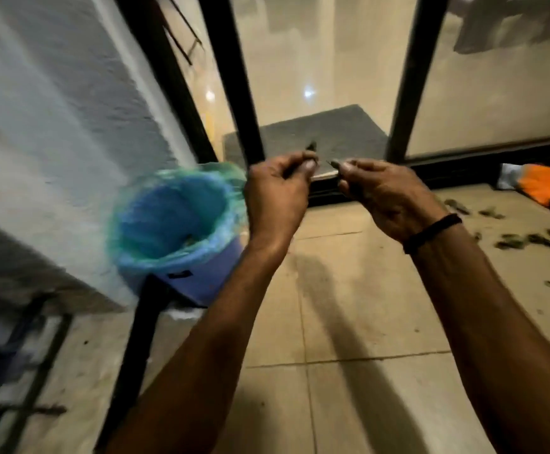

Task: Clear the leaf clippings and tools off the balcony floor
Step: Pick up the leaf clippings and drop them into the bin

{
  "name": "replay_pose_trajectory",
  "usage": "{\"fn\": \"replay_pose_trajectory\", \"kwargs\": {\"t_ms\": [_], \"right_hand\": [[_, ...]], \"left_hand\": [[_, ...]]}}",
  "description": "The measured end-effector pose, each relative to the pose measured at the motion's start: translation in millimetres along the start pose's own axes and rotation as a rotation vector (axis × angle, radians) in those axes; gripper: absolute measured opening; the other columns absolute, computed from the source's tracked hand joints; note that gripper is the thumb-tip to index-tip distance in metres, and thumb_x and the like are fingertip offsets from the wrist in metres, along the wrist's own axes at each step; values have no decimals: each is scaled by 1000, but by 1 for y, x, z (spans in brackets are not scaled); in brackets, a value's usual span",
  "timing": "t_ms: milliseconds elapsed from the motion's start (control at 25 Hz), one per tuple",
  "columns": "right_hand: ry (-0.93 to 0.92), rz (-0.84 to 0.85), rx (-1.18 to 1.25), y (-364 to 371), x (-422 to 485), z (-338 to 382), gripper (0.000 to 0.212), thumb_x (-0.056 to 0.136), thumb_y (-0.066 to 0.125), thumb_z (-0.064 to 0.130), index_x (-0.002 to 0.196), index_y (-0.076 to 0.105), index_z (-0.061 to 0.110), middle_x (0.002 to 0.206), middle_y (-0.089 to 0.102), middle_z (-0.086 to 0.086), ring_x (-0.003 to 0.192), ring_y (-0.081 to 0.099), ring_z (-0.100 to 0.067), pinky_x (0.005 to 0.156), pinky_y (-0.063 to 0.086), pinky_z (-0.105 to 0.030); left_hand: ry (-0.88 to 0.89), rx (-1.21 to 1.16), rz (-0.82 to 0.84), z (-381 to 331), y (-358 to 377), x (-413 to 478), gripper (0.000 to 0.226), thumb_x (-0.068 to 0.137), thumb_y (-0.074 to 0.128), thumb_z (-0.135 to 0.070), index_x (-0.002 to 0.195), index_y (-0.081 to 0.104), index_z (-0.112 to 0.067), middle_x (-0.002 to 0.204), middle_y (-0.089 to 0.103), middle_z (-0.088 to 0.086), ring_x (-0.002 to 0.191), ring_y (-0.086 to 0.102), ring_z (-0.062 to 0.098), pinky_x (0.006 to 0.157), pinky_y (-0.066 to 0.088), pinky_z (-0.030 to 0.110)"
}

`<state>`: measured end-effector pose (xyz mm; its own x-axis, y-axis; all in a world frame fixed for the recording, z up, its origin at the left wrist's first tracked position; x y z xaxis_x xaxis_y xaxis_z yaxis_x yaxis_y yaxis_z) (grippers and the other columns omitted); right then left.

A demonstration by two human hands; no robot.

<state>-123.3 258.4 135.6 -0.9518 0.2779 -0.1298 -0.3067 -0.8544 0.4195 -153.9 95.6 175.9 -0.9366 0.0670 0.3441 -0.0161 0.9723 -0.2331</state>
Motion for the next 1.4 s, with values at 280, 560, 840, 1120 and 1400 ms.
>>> {"fn": "replay_pose_trajectory", "kwargs": {"t_ms": [280,560,840,1120,1400], "right_hand": [[-139,271,-826,214,40,-65,30,89,68,29,93,73,0,83,72,-18,77,70,-29,78,58,-47],[-169,51,-567,171,34,-57,10,91,66,12,90,72,5,84,73,-12,75,73,-24,72,62,-42],[-154,-286,-510,-22,10,-11,9,91,65,7,84,69,8,84,71,-11,77,72,-20,75,61,-35],[-21,-808,-633,-225,-85,-9,7,91,66,9,84,70,8,82,69,-6,76,72,-20,78,61,-38],[96,-1041,-671,-306,-138,-29,6,89,69,9,94,73,9,88,71,-5,75,72,-23,82,60,-42]], "left_hand": [[-412,479,-162,91,-193,39,57,69,69,-49,118,72,-21,103,75,10,93,72,32,83,59,47],[-411,276,-241,85,-181,51,47,79,60,-41,121,67,-20,112,70,4,96,69,27,84,60,50],[-68,158,-83,19,-7,26,13,82,62,-36,85,70,-27,81,75,-7,76,72,11,76,60,36],[-61,151,351,31,173,-69,13,89,65,-24,97,74,-20,94,75,-1,90,70,13,86,56,31],[-138,228,535,79,234,-123,18,91,67,-20,107,73,-13,106,74,5,99,68,21,85,53,28]]}}
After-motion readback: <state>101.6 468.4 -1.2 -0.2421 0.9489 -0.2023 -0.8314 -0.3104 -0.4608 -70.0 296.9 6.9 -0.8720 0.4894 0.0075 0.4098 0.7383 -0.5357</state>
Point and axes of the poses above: each hand's wrist, its own x-axis towards the middle knuckle, its own y-axis out of the palm, z = x × y, the point moved 6 cm from there along x, towards the middle knuckle
